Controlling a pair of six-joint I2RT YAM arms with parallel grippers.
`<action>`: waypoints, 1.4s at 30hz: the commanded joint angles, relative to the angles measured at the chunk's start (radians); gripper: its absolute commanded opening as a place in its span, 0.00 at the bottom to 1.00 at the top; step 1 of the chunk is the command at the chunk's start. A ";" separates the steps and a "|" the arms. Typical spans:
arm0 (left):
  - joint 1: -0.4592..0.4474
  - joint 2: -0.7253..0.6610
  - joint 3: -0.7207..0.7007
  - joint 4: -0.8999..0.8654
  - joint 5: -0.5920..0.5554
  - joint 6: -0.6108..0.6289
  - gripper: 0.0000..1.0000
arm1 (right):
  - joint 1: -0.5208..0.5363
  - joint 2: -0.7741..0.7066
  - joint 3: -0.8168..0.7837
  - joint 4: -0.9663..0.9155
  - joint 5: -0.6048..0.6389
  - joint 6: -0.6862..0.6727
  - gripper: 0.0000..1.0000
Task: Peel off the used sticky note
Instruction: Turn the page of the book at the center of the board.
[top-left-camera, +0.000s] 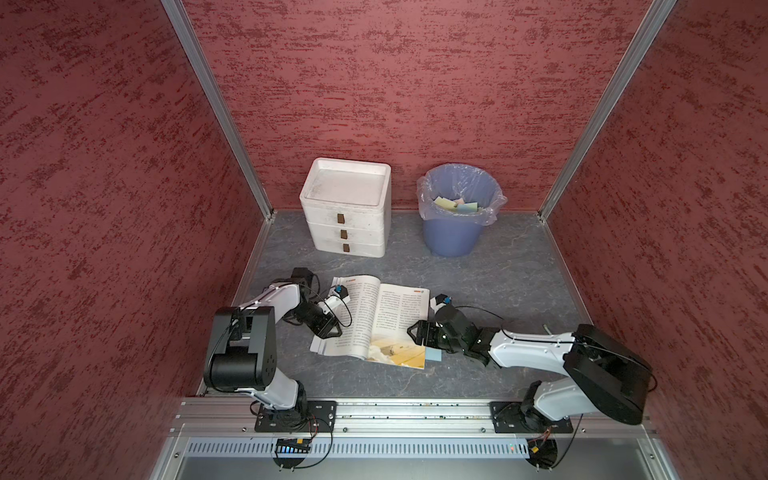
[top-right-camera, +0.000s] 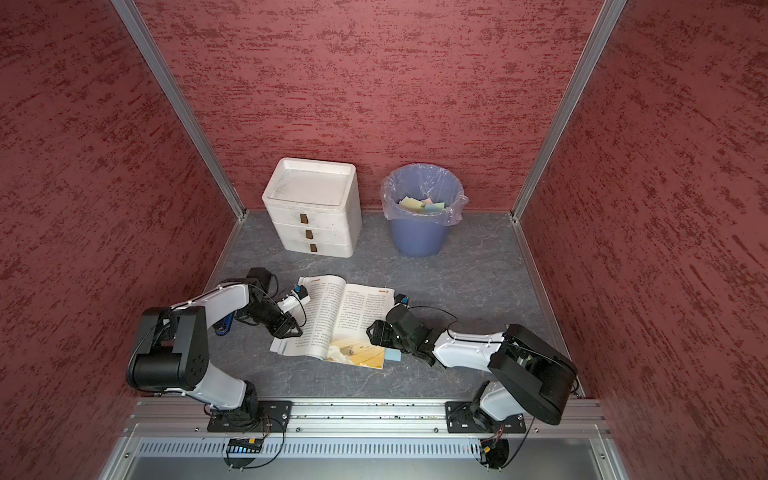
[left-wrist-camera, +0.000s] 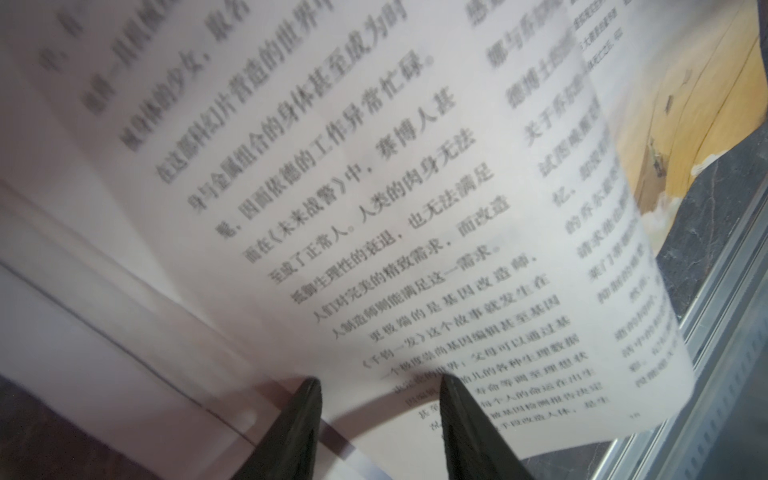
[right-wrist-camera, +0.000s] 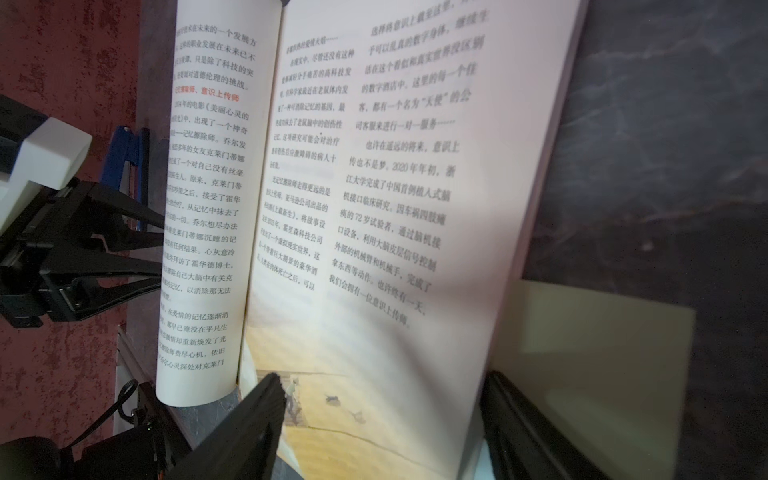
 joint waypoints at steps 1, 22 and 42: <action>-0.016 0.042 -0.019 -0.008 -0.027 -0.002 0.50 | 0.007 0.023 0.044 0.038 -0.043 -0.022 0.79; -0.023 0.048 -0.025 -0.003 -0.023 0.006 0.50 | 0.038 -0.019 0.117 0.022 -0.107 -0.081 0.80; 0.145 0.030 0.060 -0.115 0.054 0.081 0.49 | 0.087 0.220 0.352 0.149 -0.209 -0.132 0.83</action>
